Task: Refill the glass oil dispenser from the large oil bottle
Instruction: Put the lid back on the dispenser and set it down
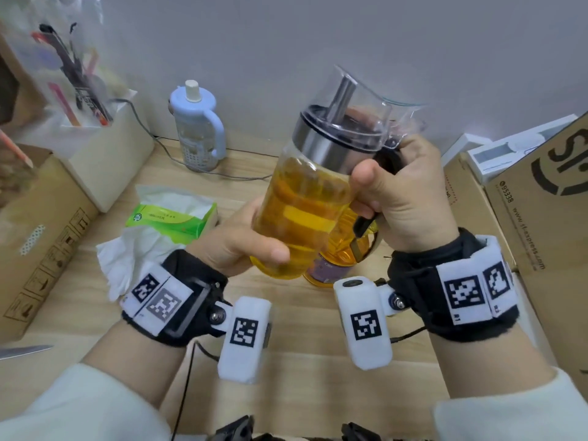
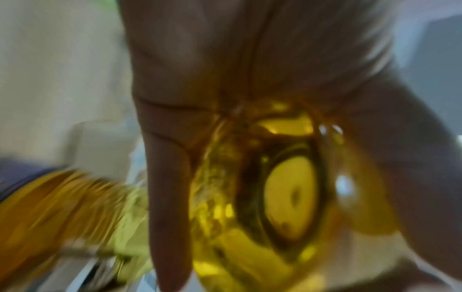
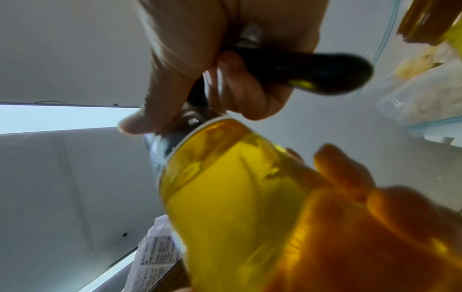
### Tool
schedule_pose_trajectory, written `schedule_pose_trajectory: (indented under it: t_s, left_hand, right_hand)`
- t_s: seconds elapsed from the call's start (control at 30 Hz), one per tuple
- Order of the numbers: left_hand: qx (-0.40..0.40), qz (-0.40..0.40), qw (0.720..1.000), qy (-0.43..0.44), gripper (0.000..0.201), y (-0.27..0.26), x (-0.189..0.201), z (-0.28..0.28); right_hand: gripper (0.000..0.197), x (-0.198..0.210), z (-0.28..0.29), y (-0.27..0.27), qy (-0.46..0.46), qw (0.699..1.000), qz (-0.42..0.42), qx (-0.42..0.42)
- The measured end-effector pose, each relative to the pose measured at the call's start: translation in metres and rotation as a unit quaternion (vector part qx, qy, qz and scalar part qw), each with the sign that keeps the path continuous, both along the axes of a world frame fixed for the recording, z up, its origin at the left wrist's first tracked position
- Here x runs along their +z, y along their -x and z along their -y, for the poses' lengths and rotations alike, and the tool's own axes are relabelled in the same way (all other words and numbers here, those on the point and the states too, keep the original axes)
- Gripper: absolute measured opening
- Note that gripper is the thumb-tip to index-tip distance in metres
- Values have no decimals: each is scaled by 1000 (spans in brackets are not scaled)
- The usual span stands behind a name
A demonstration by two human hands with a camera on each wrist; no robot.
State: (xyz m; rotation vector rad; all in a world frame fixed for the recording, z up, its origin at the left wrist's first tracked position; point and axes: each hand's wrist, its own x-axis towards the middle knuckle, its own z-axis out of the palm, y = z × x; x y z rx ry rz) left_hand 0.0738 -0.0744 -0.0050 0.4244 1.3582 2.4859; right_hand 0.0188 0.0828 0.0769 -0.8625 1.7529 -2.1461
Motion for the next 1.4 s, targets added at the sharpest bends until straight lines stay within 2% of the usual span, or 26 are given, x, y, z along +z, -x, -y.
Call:
schedule_pose_trajectory:
  t_s: [0.07,0.13,0.27,0.37,0.6,0.73,0.83,0.93,1.03,1.13,1.23,1.3,1.4]
  left_hand:
    - [28,-48,994,97,76,-1,12,2]
    - [68,-67,985,142,74,-4,18,-1]
    - [164,-76,967,179,73,-7,12,-11]
    - [205,-67,959,183,67,-6,6,-15]
    - [262,-51,939,217,63,-7,-9,-14]
    - [257,-42,939,224,58,-5,-17,-12]
    - [251,-27,935,250,64,-1,-27,-9]
    - [282,4,915,289,68,7,-48,-2]
    - [295,28,905,307,72,3,-71,5]
    - [299,70,888,343,83,-4,-88,16]
    - [221,78,897,376,92,0,-101,36]
    - [173,77,899,395,85,4,-105,45]
    - [130,62,890,432,60,13,-106,46]
  right_hand:
    - [69,1,1,0,37,998,13,39]
    - [66,1,1,1,54,996,24,59]
    - [64,0,4,1,37,998,32,35]
    - [68,-6,8,-1,36,999,29,2]
    - [48,-24,16,-6,65,995,55,-45]
    - [46,-34,18,-6,52,995,51,-62]
    - [49,-44,21,-3,5,996,48,-69]
    - [67,-59,30,-4,-83,994,52,-51]
    - [80,-86,38,-9,-96,990,87,-55]
    - [70,-114,46,-14,-105,985,127,-55]
    - [64,-140,47,-18,-130,980,148,-4]
    - [72,-154,43,-21,-147,974,170,30]
    - [84,-173,39,-22,-163,965,196,53]
